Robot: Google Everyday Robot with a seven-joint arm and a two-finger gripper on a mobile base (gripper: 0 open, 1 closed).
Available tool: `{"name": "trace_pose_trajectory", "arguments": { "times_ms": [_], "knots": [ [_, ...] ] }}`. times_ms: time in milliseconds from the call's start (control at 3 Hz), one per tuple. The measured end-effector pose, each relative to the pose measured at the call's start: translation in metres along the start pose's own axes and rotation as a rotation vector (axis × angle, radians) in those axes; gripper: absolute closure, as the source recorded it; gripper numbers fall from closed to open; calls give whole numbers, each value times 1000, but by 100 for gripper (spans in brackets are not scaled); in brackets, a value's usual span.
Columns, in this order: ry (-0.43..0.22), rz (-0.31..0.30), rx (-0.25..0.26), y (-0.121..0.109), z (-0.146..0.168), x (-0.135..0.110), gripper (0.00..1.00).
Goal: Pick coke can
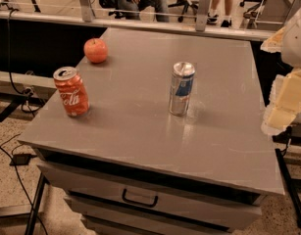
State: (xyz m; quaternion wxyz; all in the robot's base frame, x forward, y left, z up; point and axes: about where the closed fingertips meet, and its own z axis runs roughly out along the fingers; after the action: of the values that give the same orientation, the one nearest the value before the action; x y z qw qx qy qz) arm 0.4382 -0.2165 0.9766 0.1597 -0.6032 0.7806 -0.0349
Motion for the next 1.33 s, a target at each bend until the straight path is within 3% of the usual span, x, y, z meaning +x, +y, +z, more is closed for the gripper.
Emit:
{"name": "trace_pose_trajectory", "arguments": {
  "times_ms": [333,667,1333],
  "knots": [
    [0,0,0,0,0,0,0],
    [-69,-66,-12,-6,1,-29,0],
    [-199,-318,-41,-22,3,-155,0]
  ]
}}
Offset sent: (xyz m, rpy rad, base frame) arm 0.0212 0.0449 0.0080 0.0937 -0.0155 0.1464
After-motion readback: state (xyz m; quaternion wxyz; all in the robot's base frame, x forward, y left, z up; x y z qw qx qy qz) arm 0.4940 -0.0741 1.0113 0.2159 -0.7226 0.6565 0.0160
